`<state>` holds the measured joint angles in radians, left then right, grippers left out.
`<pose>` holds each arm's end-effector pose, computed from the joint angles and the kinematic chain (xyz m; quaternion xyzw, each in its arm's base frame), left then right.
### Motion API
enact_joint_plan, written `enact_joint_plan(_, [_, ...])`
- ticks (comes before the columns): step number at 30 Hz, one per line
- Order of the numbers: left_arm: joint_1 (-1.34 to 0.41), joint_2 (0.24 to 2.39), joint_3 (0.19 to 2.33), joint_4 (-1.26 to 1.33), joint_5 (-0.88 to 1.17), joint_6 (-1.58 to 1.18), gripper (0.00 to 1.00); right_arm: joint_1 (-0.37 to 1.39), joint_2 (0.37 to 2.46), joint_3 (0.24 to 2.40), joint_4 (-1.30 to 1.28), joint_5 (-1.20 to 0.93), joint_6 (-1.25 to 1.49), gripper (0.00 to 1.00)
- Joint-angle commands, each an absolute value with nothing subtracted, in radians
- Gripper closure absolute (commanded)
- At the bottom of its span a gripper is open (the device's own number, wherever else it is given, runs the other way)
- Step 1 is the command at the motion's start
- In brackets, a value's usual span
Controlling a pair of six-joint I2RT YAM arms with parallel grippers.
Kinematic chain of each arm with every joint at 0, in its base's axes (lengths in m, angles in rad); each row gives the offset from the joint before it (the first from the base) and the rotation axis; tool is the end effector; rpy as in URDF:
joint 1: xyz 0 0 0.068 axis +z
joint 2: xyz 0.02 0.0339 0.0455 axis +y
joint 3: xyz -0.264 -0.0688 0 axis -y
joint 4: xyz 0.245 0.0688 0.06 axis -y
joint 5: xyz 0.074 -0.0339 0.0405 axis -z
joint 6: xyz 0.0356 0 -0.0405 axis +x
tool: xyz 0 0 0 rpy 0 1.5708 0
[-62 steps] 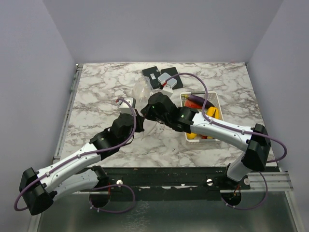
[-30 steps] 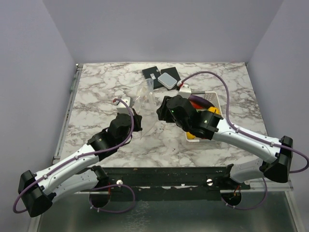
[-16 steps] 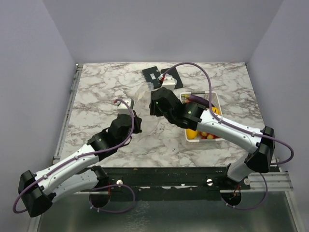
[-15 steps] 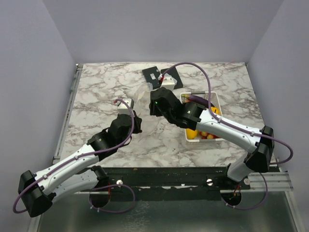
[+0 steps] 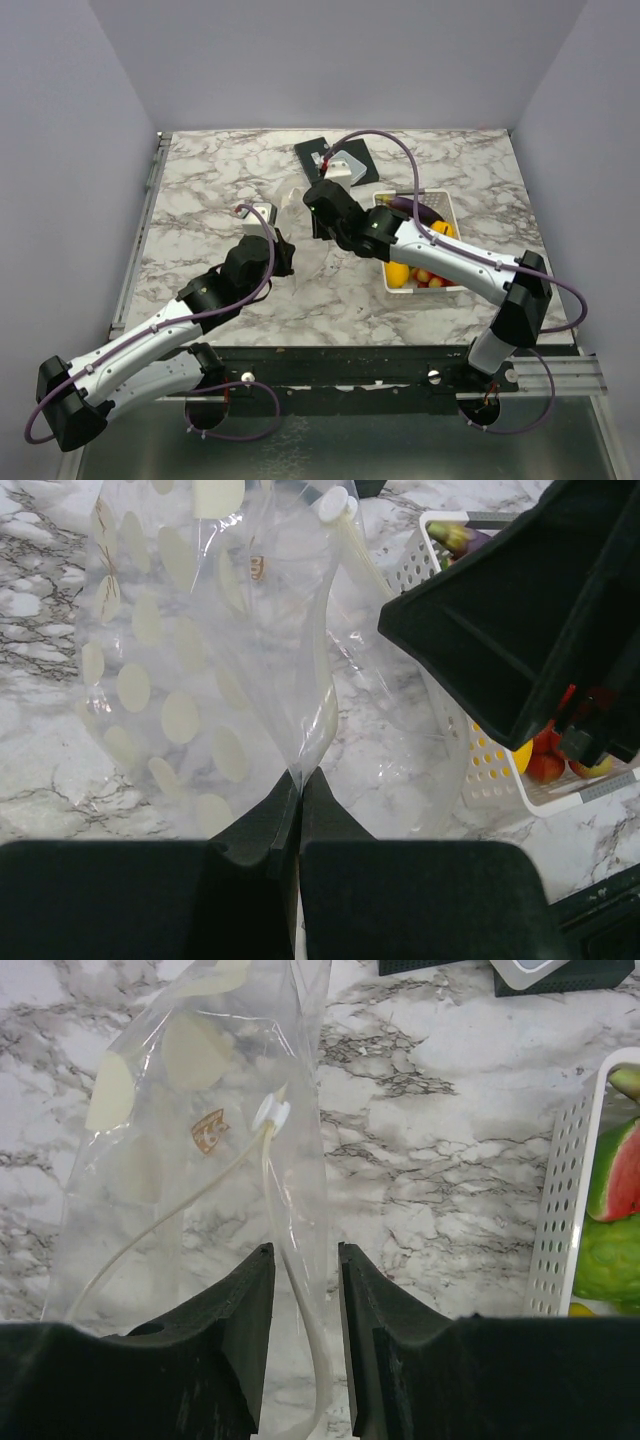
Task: Place the food in the zip-top bag and seal the zipper
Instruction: Open the zipper of the food storage bag.
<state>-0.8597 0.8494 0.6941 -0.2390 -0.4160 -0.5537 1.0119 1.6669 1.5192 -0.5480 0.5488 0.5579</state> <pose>0.1384 -0.1386 0.2922 0.0108 0.8219 -0.2219 0.5245 0.2154 0.3095 0.3327 -0.0844 0.8754 0.1146 0.4620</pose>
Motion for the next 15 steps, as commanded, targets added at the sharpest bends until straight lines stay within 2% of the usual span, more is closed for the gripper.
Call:
enact_joint_plan(1, [-0.858,0.836,0.723,-0.266,-0.383,-0.557,1.0,1.0,1.692,1.546,-0.533,0.549,0.509,0.63])
enact_joint_plan(8, [-0.858,0.841,0.726,-0.268,-0.376,-0.558,1.0,0.999,1.721,1.575,-0.514,0.535,0.468,0.64])
enact_joint_plan(11, [-0.858,0.842,0.726,-0.268,-0.376,-0.558,1.0,0.999,1.734,1.587,-0.51,0.522,0.459,0.69])
enact_joint_plan(15, [-0.858,0.847,0.728,-0.269,-0.372,-0.555,1.0,1.0,1.752,1.597,-0.502,0.51,0.446,0.7])
